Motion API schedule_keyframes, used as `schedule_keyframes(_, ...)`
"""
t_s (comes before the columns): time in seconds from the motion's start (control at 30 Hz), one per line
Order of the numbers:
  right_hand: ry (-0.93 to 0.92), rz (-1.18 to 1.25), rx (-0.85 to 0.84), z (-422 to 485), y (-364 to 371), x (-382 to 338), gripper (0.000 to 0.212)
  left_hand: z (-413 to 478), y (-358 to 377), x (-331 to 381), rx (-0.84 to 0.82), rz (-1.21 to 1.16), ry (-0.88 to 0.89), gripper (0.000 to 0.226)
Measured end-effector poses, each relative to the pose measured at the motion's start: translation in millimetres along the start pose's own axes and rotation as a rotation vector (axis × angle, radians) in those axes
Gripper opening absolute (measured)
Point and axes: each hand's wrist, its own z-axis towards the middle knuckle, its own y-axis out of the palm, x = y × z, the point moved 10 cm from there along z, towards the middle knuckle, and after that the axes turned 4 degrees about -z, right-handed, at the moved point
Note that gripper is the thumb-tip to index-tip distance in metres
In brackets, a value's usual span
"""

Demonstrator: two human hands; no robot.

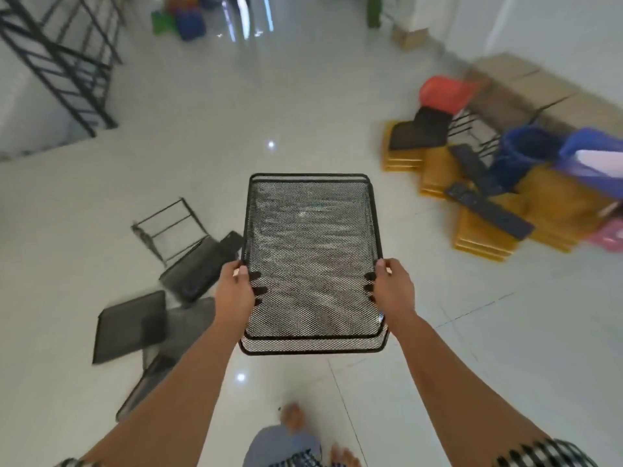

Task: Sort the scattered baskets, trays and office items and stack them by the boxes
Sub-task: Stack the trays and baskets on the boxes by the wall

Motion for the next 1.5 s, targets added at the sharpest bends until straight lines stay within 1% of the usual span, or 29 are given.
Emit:
schedule_keyframes(0.1,0.08,0.118,-0.053,33,-9,4,0.028,36,47,23,-0.062,-0.025,0.012,0.016)
schedule_keyframes(0.17,0.131,0.148,-0.08,54,-12,8,0.026,61,81,36,-0.096,-0.055,-0.025,0.017)
schedule_keyframes(0.2,0.145,0.137,-0.066,66,-14,8,0.028,76,100,43,-0.112,-0.073,-0.037,0.018)
schedule_keyframes(0.3,0.186,0.071,0.059,107,-32,1,0.035,115,152,66,-0.195,-0.102,-0.06,0.021)
schedule_keyframes(0.4,0.252,0.023,0.208,146,-51,-11,0.038,153,202,94,-0.299,-0.083,-0.072,0.025)
schedule_keyframes(0.57,0.312,-0.033,0.462,195,-89,-31,0.04,208,291,153,-0.467,-0.04,-0.017,0.023)
schedule_keyframes(0.7,0.412,0.009,0.565,236,-122,-24,0.04,233,373,190,-0.584,-0.005,0.015,0.019)
schedule_keyframes(0.83,0.458,0.005,0.643,289,-159,-17,0.04,247,458,219,-0.703,0.015,0.018,0.016)
schedule_keyframes(0.93,0.48,0.058,0.671,340,-185,-12,0.04,259,522,250,-0.772,0.084,0.074,0.017)
schedule_keyframes(1.1,0.549,0.168,0.715,425,-222,-16,0.039,292,605,294,-0.785,0.196,0.103,0.012)
schedule_keyframes(1.17,0.575,0.187,0.738,461,-234,-23,0.04,304,630,305,-0.777,0.234,0.096,0.016)
schedule_keyframes(1.23,0.576,0.169,0.733,495,-240,-34,0.039,320,646,318,-0.71,0.313,0.152,0.018)
schedule_keyframes(1.3,0.561,0.188,0.722,528,-243,-45,0.038,342,662,333,-0.633,0.31,0.205,0.016)
schedule_keyframes(1.37,0.557,0.201,0.726,560,-246,-53,0.038,364,684,343,-0.621,0.274,0.189,0.015)
schedule_keyframes(1.5,0.563,0.16,0.763,621,-254,-63,0.038,418,745,358,-0.664,0.357,0.144,0.017)
